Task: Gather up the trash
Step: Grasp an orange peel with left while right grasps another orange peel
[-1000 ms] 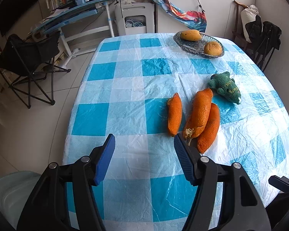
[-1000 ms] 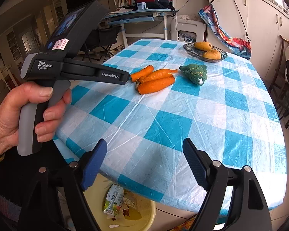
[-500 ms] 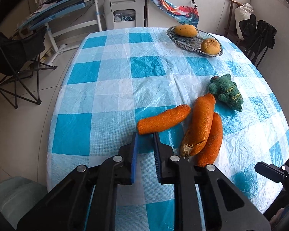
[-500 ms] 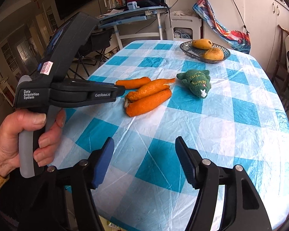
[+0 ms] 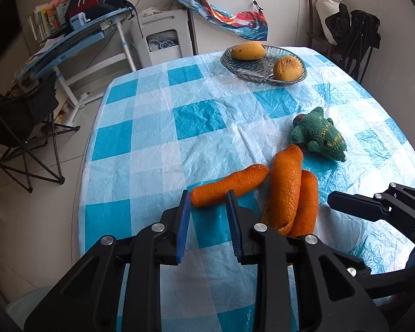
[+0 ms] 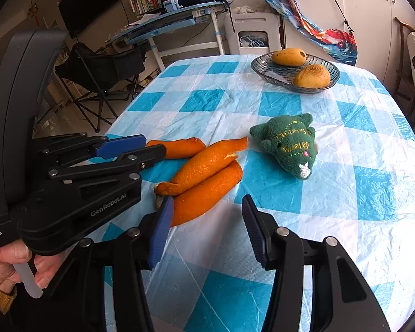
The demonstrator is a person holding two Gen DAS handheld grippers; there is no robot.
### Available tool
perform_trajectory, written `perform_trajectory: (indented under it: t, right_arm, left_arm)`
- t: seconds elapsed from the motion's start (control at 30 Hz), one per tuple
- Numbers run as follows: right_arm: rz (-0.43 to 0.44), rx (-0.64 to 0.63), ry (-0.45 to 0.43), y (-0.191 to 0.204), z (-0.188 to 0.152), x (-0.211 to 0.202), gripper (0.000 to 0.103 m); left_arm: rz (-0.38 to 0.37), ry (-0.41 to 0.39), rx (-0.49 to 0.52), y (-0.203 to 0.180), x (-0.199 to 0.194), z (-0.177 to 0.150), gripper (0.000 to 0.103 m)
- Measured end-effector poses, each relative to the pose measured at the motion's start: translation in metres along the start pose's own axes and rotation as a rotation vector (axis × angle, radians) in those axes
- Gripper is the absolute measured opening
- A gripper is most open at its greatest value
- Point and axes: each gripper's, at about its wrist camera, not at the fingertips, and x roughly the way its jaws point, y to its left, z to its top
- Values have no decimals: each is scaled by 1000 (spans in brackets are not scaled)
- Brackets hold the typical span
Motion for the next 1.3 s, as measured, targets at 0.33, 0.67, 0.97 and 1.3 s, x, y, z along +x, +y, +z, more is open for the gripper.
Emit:
perform_trajectory:
  t: [0.33,0.67,0.97,1.3]
  right_arm:
    - [25,-50,23,5,3,6,43]
    - [24,-116,78,6,1,-3,31]
    - [-14,-91,81,-8,-1,-5,40]
    - [40,-56,78,-19,-6,-9,22]
  left_arm:
    - [-23,24,-2,4,10,-2,26]
    - [-109,60,-34,9,5,-5,16]
    - [-41,29,101,0,1,2,20]
    - [-94,62,85,-12,17,16,9]
